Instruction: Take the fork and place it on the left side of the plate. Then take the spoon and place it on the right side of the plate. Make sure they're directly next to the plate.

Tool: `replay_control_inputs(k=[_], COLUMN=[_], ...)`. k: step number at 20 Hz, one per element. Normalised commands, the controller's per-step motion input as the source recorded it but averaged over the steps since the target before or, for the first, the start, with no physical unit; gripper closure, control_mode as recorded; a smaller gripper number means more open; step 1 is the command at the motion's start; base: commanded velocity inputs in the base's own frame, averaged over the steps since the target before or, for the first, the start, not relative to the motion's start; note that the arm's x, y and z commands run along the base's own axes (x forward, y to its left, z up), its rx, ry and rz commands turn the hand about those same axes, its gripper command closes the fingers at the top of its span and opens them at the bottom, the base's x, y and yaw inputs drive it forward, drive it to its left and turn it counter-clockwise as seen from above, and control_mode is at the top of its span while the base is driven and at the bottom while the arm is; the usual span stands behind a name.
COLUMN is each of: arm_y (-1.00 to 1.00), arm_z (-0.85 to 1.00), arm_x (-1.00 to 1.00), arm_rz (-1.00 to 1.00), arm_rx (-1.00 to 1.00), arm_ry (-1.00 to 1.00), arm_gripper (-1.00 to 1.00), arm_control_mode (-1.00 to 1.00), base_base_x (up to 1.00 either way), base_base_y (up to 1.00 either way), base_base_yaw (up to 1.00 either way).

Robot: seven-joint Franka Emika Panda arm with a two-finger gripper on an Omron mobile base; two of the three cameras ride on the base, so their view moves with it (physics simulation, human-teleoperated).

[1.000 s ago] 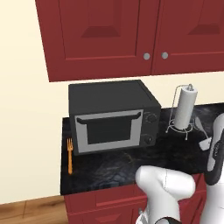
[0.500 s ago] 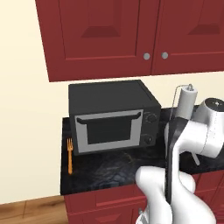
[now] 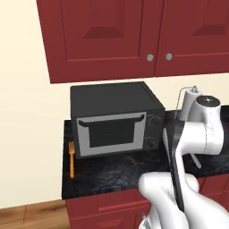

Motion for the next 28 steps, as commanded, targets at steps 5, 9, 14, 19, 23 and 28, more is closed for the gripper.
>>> replay_control_inputs(k=[5, 9, 14, 19, 23, 28], arm_y=[0.0, 0.0, 0.0, 0.0, 0.0, 0.0], arm_z=[0.0, 0.0, 0.0, 0.0, 0.0, 0.0], arm_x=[0.0, 0.0, 0.0, 0.0, 0.0, 0.0], arm_rz=[0.0, 0.0, 0.0, 0.0, 0.0, 0.0], arm_rx=[0.0, 0.0, 0.0, 0.0, 0.0, 0.0], arm_ry=[0.0, 0.0, 0.0, 0.0, 0.0, 0.0], arm_gripper=[1.0, 1.0, 1.0, 1.0, 1.0, 1.0], arm_control_mode=[1.0, 1.0, 1.0, 1.0, 1.0, 1.0], base_base_x=[-0.33, -0.56, -0.54, -0.09, 0.0, 0.0], base_base_y=[0.0, 0.0, 0.05, 0.34, 0.25, 0.23], base_base_yaw=[0.1, 0.23, 0.35, 0.64, 0.79, 0.84])
